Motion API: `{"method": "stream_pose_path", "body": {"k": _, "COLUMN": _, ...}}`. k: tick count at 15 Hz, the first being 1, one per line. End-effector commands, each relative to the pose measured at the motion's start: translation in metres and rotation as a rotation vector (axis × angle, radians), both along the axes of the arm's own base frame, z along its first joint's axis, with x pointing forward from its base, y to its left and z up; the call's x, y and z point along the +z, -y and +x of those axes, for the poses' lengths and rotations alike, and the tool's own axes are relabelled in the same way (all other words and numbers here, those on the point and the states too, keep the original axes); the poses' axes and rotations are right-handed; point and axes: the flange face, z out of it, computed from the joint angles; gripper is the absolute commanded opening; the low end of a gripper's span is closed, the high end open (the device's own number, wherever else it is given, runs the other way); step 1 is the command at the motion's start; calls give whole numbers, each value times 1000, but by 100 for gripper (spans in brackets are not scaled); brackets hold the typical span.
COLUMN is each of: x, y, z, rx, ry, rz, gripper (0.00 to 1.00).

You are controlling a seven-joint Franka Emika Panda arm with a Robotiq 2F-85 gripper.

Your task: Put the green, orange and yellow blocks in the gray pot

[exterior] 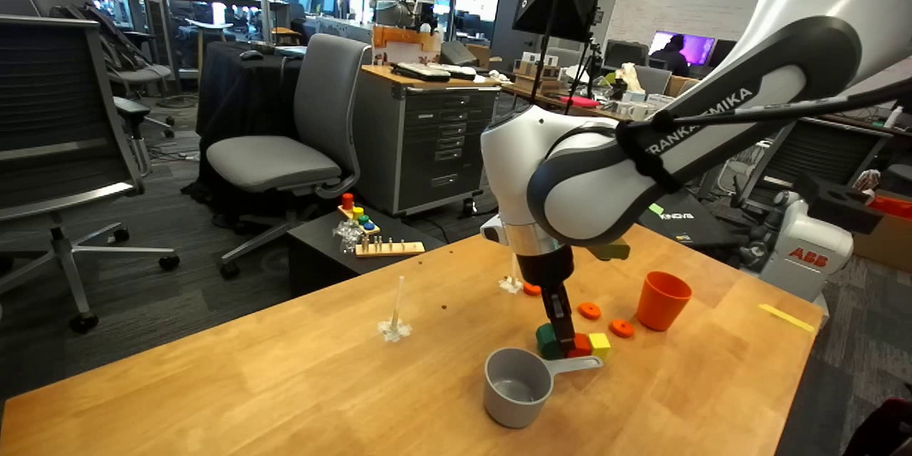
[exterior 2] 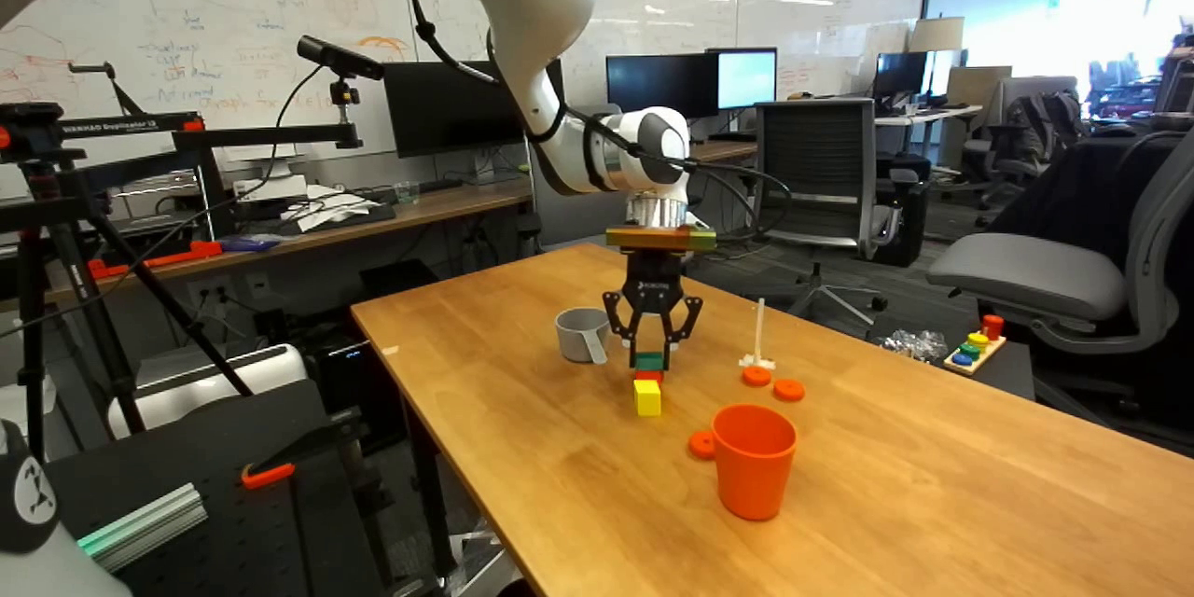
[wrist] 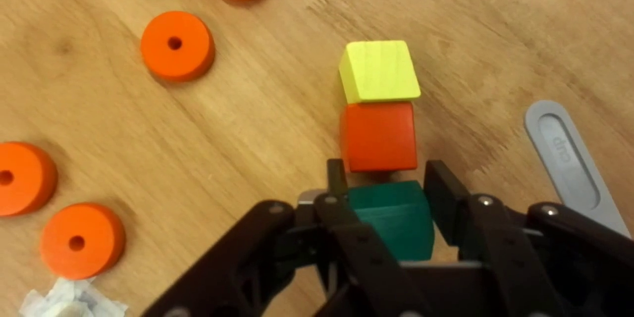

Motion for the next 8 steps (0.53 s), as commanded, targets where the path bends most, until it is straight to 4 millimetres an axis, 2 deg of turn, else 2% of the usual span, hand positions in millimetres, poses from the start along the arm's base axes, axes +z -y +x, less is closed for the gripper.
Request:
{"method": "stream_pose_path", "body": {"k": 1, "x": 15, "y": 2, "z": 4, "rx": 27, "ry": 39, "rz": 22, "gripper": 19}}
{"method": "stream_pose_path", "body": {"k": 8, "x": 68, "y": -20, "z": 18, "rx": 47, "ry": 141, "rz": 56, "gripper": 19}}
